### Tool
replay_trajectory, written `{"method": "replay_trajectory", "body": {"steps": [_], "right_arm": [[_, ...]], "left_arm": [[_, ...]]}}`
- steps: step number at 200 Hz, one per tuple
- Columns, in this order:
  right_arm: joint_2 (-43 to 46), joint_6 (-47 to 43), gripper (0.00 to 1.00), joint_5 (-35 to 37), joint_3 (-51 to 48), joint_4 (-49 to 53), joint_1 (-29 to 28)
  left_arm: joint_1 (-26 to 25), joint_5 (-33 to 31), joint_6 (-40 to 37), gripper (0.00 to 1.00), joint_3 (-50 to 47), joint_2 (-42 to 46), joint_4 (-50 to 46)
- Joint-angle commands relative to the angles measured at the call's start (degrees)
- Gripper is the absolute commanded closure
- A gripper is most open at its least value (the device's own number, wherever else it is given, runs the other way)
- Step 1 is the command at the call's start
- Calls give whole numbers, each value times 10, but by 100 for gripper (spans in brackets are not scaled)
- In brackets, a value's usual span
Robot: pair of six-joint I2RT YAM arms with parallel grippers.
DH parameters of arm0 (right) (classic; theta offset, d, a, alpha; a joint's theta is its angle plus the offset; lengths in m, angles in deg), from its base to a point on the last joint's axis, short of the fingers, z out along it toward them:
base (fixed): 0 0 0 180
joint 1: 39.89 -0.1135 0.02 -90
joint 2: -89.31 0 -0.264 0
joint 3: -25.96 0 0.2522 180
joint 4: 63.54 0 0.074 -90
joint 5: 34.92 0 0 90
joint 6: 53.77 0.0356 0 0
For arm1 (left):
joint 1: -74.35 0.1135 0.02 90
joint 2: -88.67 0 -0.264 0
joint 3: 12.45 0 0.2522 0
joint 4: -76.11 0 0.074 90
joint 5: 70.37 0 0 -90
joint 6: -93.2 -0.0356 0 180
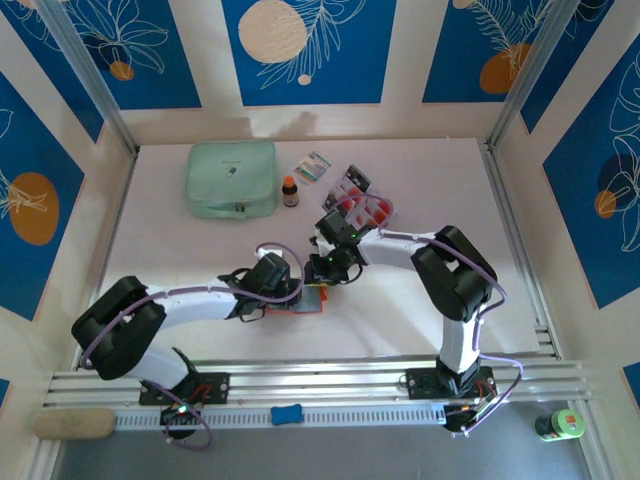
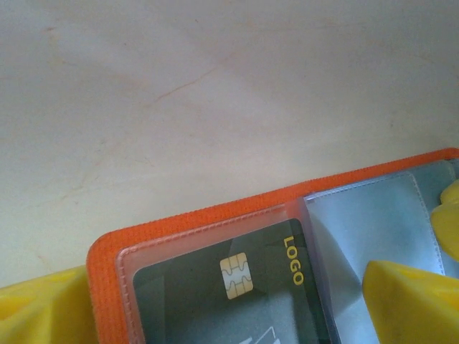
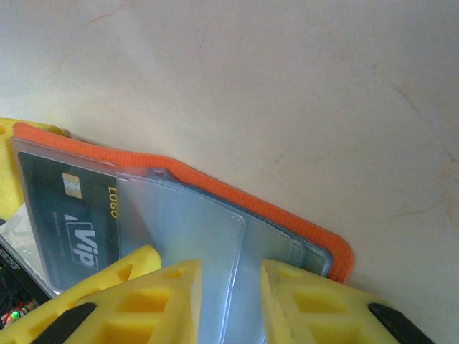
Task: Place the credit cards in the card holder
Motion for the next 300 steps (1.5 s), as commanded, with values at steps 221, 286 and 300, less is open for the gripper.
{"method": "replay_trajectory", "body": {"steps": [221, 286, 300], "right_arm": [[-33, 46, 81, -112, -1, -56, 24], [-36, 50, 74, -107, -7, -57, 27], [-38, 51, 74, -109, -6, -59, 27]], "left_arm": [[-4, 10, 5, 18, -27, 12, 10], [-4, 9, 7, 20, -31, 15, 12], [-4, 9, 7, 20, -31, 15, 13]]}}
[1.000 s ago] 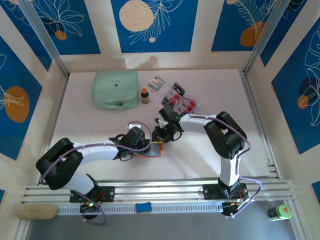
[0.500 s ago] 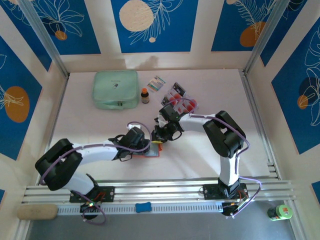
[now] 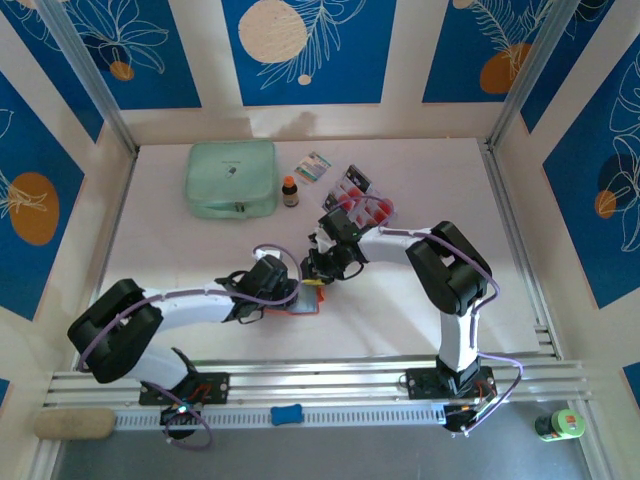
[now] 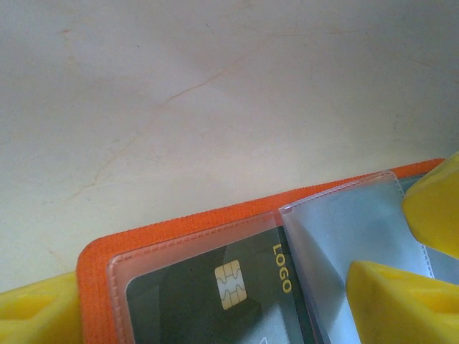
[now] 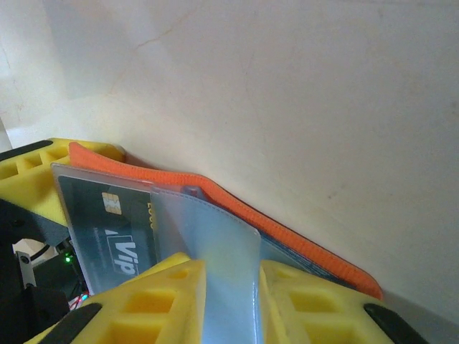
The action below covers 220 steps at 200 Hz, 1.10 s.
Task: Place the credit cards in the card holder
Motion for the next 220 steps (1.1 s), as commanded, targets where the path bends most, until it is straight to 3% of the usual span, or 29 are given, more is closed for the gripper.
{"method": "replay_trajectory", "body": {"steps": [1, 51, 84, 108, 145, 179, 220], "right_arm": [[-12, 8, 74, -17, -7, -2, 3], [-21, 14, 75, -37, -4, -8, 2], [-11, 20, 76, -46, -4, -11, 2], [5, 27, 76, -53, -2, -13, 1], [31, 39, 75, -59, 5, -9, -8], [48, 46, 60, -49, 25, 10, -27], [32, 66, 52, -39, 64, 20, -51]], "left_arm": [[-3, 15, 4, 20, -12, 1, -5], [-4, 13, 5, 20, -13, 3, -4], [-3, 8, 4, 10, -15, 19, -3], [-2, 6, 3, 2, -15, 56, -5], [4, -7, 5, 0, -14, 140, -28], [21, -21, 6, 0, -21, 210, -63], [40, -28, 12, 0, -45, 274, -95]]}}
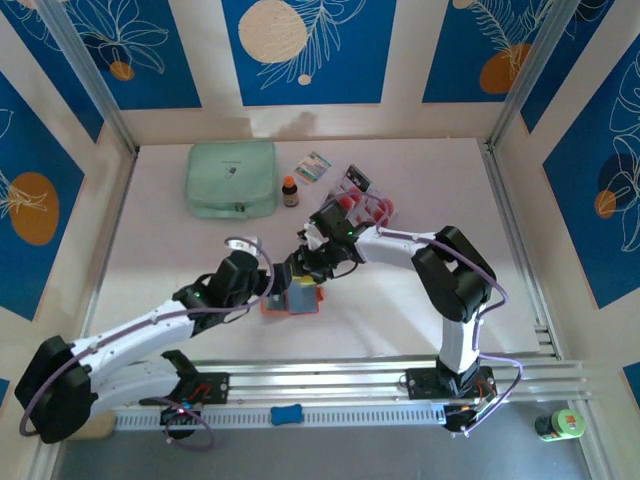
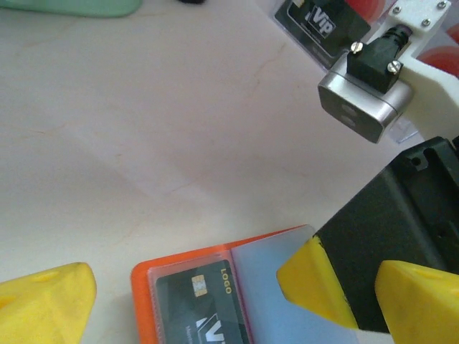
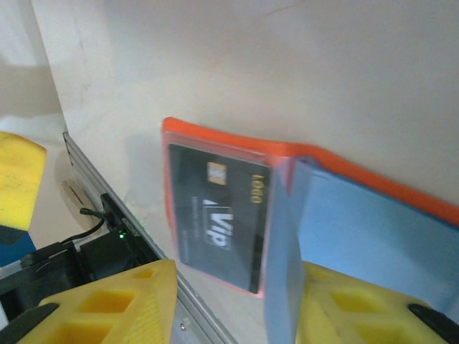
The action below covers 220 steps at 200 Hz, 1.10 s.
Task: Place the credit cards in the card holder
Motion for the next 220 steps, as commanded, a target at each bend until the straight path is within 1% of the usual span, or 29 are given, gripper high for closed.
{"method": "replay_trajectory", "body": {"steps": [1, 31, 61, 96, 151, 186, 220], "right_arm": [[2, 16, 52, -4, 33, 19, -13], [-42, 26, 51, -2, 74, 23, -32], [-90, 33, 51, 4, 110, 26, -46], [-109, 47, 51, 0, 118, 12, -51], [-88, 56, 51, 4, 111, 2, -46], [-57, 57, 51, 5, 102, 0, -31], [-10, 57, 51, 13, 63, -7, -10]], "left_arm": [[12, -15, 9, 0, -21, 27, -43], [18, -18, 19, 0, -37, 59, -55], [22, -16, 24, 0, -47, 72, -58], [23, -8, 26, 0, -58, 72, -56], [23, 12, 31, 0, -78, 49, -38], [23, 18, 32, 0, -82, 7, -13], [23, 27, 29, 0, -81, -47, 13]]}}
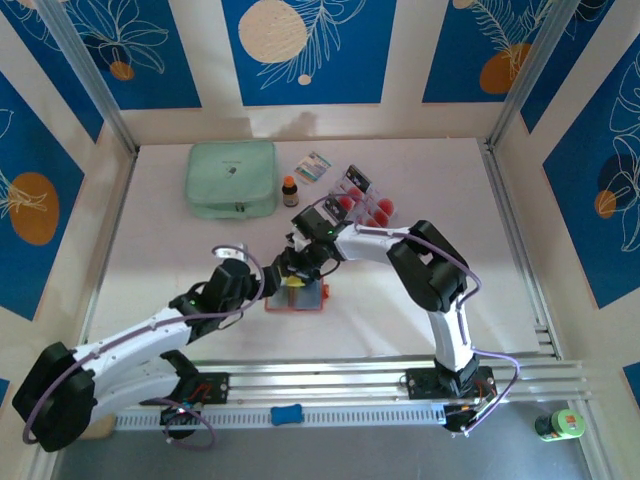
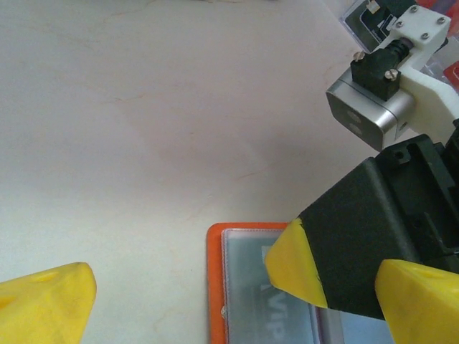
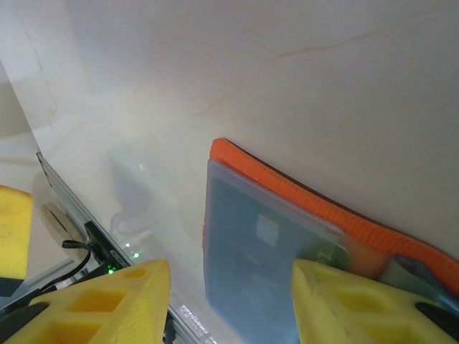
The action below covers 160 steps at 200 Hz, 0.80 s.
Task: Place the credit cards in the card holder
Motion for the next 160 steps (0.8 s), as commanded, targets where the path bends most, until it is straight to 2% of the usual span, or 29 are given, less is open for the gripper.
{"method": "replay_trajectory", "body": {"steps": [1, 45, 78, 97, 136, 160], "right_arm": [[75, 17, 51, -29, -12, -30, 13], [125, 16, 51, -18, -60, -34, 37], [164, -4, 51, 9, -88, -10, 49], [187, -34, 51, 60, -99, 33, 48], [216, -111, 51, 221, -112, 160, 21], [232, -122, 50, 261, -140, 178, 14]], "left_arm": [[-1, 36, -15, 0, -17, -45, -33], [-1, 54, -20, 0, -10, -114, 3], [-1, 54, -24, 0, -6, -133, 8], [-1, 52, -22, 0, -7, -130, 7], [-1, 52, -21, 0, -3, -114, -3], [-1, 49, -26, 0, 10, -96, -20]]}}
